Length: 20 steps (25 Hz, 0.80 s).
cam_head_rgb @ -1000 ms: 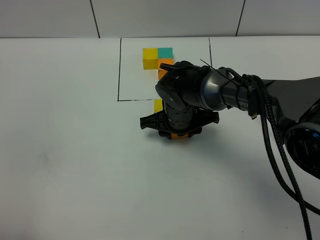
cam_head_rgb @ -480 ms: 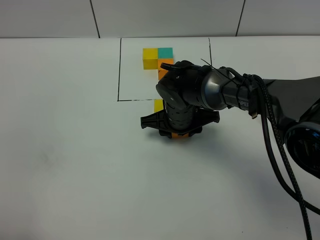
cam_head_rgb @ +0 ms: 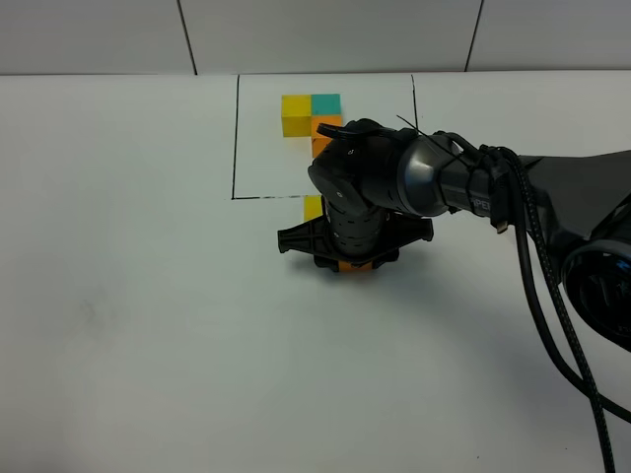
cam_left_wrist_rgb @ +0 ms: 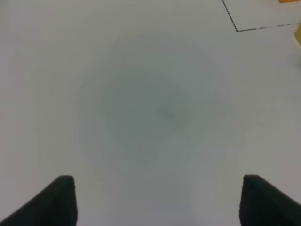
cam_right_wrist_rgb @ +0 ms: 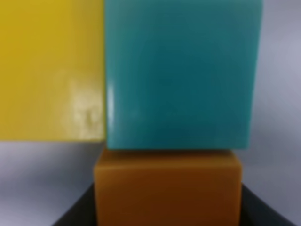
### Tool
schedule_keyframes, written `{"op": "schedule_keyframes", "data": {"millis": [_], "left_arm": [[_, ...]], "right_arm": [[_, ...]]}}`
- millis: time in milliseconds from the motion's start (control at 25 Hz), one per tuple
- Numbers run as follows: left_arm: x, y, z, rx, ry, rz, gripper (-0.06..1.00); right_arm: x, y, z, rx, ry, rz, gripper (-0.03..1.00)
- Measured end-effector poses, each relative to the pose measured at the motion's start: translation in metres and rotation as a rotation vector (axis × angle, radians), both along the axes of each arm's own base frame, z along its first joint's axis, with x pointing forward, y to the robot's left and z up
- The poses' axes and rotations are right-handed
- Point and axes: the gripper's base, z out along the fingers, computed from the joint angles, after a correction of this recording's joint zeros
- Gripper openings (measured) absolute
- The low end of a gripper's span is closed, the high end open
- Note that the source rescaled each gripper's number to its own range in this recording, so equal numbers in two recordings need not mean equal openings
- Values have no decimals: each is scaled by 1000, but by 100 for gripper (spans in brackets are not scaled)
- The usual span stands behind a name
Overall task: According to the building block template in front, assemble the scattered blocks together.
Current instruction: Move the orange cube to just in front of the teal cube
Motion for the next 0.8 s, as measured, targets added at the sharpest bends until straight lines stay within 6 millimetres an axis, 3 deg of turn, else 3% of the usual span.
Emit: {"op": "schedule_keyframes", "data": {"millis": [800], "left_arm": [[0, 0, 0, 0, 0, 0, 64]], "right_arm": [[3, -2, 0, -8, -8, 19, 0]]}}
